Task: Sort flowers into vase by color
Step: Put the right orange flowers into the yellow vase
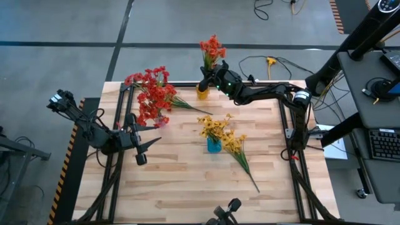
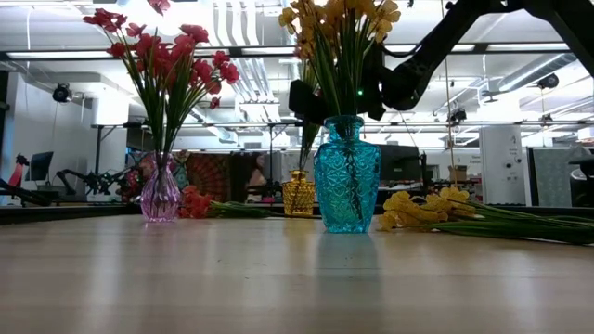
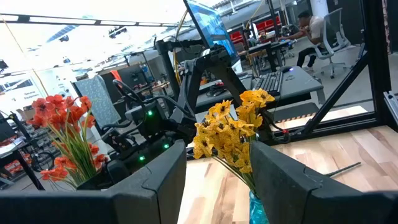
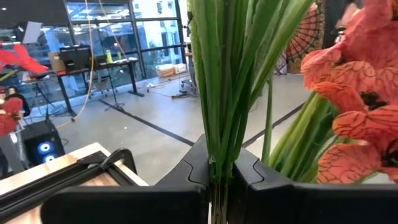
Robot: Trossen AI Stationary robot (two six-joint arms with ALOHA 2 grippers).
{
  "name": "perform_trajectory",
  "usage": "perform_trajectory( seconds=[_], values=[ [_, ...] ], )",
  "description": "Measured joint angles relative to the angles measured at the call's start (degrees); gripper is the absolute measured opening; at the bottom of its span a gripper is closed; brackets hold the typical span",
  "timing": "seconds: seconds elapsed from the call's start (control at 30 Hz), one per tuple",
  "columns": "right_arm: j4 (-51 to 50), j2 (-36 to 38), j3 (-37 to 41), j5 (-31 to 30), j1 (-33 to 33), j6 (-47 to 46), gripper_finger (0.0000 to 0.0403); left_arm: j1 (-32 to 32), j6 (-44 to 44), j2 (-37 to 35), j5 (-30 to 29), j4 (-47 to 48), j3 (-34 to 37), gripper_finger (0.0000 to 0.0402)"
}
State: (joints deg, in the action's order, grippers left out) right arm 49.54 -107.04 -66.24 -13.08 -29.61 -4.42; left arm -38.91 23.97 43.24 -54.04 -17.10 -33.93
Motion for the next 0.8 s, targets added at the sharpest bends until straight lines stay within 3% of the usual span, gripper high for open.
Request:
perform_trajectory(
  seconds=[0.8],
  values=[
    [2.9,0.0,-2.4,0.2,0.3,-1.7,0.0013,0.0,0.6,0.0,0.0,0.0,0.0,0.0162]
  ],
)
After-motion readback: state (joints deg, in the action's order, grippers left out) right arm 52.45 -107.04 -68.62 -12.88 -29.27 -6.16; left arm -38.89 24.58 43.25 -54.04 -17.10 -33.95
